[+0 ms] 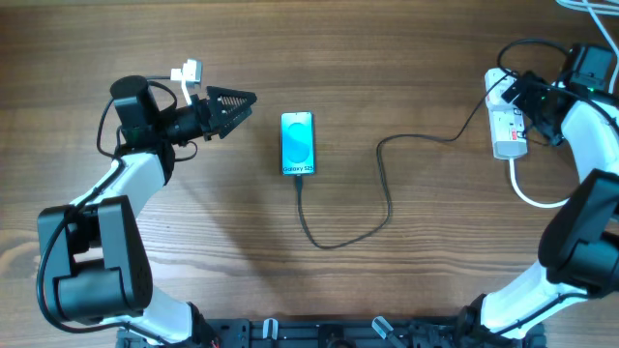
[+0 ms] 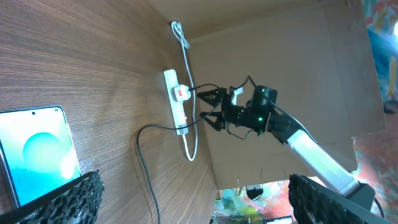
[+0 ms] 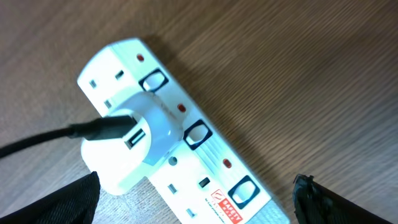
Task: Plug charger to phone and switch on socket
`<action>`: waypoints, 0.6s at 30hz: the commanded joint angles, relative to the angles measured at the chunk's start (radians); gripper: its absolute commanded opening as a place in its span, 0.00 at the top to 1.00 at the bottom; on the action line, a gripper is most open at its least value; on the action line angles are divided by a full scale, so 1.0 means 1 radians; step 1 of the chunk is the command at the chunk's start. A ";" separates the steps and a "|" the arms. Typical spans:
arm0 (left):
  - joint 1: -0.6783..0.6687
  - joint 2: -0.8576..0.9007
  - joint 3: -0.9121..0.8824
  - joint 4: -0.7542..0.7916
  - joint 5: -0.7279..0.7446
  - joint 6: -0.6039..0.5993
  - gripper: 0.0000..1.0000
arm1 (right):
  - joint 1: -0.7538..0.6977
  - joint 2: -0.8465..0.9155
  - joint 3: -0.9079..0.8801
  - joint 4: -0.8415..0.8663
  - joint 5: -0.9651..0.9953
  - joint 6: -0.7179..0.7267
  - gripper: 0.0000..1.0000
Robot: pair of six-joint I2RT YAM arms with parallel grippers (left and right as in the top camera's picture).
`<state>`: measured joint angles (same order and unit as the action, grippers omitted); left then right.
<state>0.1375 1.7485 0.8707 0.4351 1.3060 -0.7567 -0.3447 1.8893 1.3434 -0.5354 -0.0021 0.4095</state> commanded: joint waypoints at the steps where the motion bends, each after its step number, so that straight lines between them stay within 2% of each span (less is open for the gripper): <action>1: 0.002 -0.013 0.012 0.003 0.001 0.017 0.00 | 0.033 0.045 0.005 0.008 0.036 -0.023 0.01; 14: 0.002 -0.013 0.012 0.003 0.001 0.017 0.00 | 0.041 0.048 0.005 0.053 0.105 -0.043 0.01; 18: 0.002 -0.013 0.012 0.003 0.001 0.017 0.00 | 0.041 0.115 0.003 0.052 0.114 -0.043 0.01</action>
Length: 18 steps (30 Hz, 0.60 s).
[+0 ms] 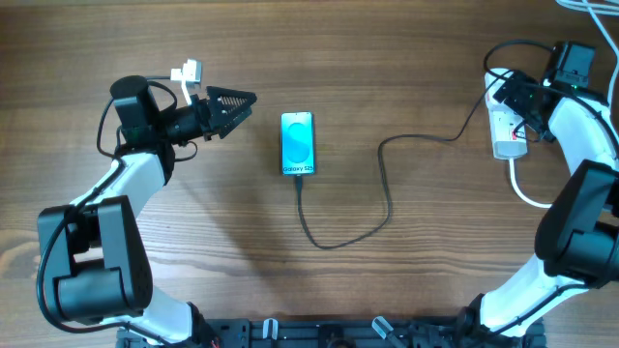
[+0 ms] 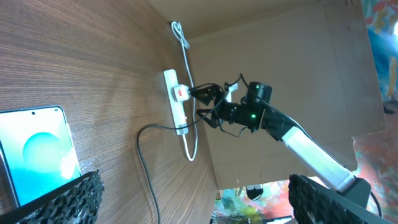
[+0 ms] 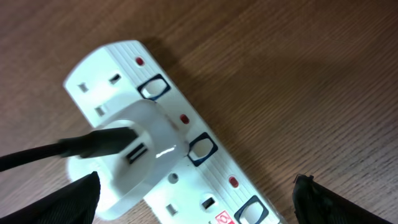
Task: Plug charger to phone and switch on socket
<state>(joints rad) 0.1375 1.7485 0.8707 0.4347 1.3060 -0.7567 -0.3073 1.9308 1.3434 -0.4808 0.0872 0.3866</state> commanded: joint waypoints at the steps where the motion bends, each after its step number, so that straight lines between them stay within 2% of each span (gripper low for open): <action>1: 0.002 -0.013 0.012 0.003 0.001 0.017 0.00 | 0.003 0.109 0.003 -0.002 0.024 -0.020 0.01; 4: 0.002 -0.013 0.012 0.003 0.001 0.017 0.00 | 0.003 0.159 0.003 -0.013 0.013 -0.020 0.02; 11: 0.002 -0.013 0.012 0.003 0.001 0.017 0.00 | 0.003 -0.006 0.011 -0.002 -0.033 -0.027 0.01; 18: 0.002 -0.013 0.012 0.003 0.001 0.017 0.00 | 0.003 -0.021 0.010 0.023 -0.044 -0.045 0.01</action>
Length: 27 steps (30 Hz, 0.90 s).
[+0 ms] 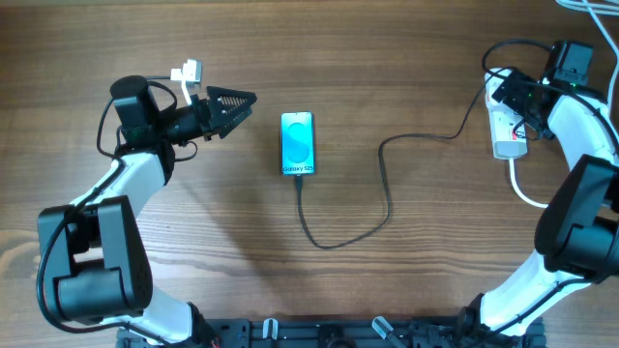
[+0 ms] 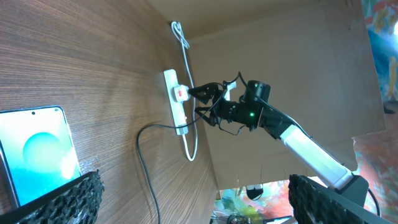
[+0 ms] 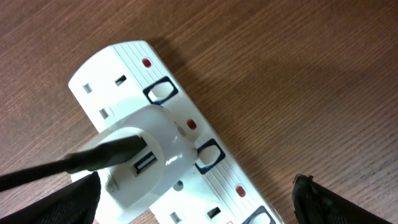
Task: Plug charger to phone and switch on socket
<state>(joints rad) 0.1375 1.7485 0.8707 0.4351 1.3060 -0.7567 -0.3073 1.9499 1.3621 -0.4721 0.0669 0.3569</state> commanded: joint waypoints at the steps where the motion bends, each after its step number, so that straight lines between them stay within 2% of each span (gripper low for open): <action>1: 0.002 -0.013 0.012 0.003 0.001 0.017 0.00 | 0.003 -0.045 -0.009 0.023 -0.024 -0.016 0.00; 6: 0.002 -0.013 0.012 0.003 0.001 0.017 0.00 | 0.003 -0.054 -0.009 0.017 -0.021 -0.016 0.00; 10: 0.002 -0.013 0.012 0.003 0.001 0.017 0.00 | 0.003 -0.053 -0.036 0.007 0.053 -0.015 0.02; 16: 0.002 -0.013 0.012 0.003 0.001 0.017 0.00 | 0.002 0.028 -0.113 0.059 0.027 -0.002 0.02; 23: 0.002 -0.013 0.012 0.003 0.001 0.017 0.00 | 0.000 -0.165 -0.053 -0.090 0.031 -0.015 0.00; 27: 0.002 -0.013 0.012 0.003 0.001 0.017 0.00 | -0.003 -0.171 -0.060 -0.166 0.093 0.020 0.00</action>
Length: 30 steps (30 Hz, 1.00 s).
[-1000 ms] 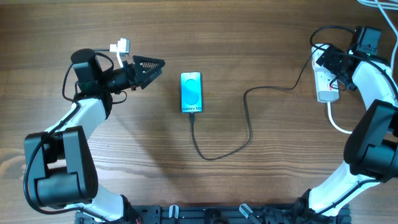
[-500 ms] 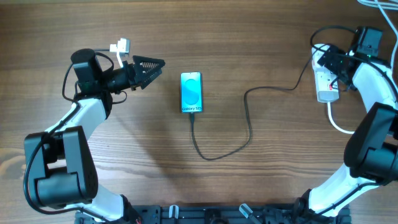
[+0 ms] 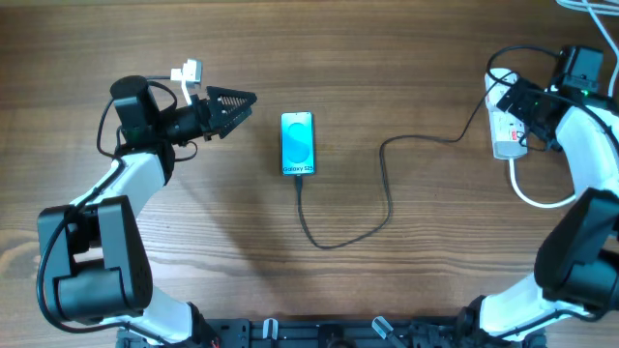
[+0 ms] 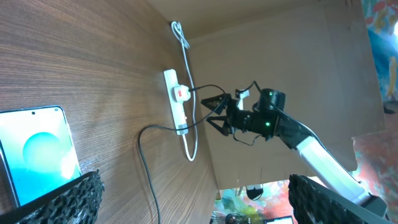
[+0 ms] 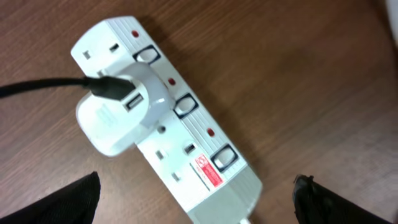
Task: Plug charger to phone and switch on socket
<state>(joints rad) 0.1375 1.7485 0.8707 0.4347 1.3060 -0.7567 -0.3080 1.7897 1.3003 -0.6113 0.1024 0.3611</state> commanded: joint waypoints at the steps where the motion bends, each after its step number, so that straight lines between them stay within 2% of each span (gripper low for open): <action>1: 0.002 -0.013 0.012 0.003 0.001 0.017 0.00 | -0.002 -0.011 0.001 -0.040 0.081 0.031 0.00; 7: 0.002 -0.013 0.012 0.003 0.001 0.017 0.00 | -0.016 0.003 0.000 -0.090 0.134 0.042 0.00; 14: 0.002 -0.013 0.012 0.003 0.001 0.017 0.00 | -0.068 0.111 0.000 -0.060 0.133 0.060 0.00; 20: 0.002 -0.013 0.012 0.003 0.001 0.017 0.00 | -0.083 0.217 0.000 0.062 0.077 0.061 0.00; 25: 0.002 -0.013 0.012 0.003 0.001 0.017 0.00 | -0.083 0.234 -0.001 0.165 0.066 0.139 0.00; 30: 0.002 -0.013 0.012 0.003 0.001 0.017 0.00 | -0.083 0.234 -0.001 0.219 0.026 0.140 0.00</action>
<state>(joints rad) 0.1375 1.7485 0.8707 0.4351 1.3060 -0.7563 -0.3908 1.9991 1.3003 -0.4057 0.1513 0.4793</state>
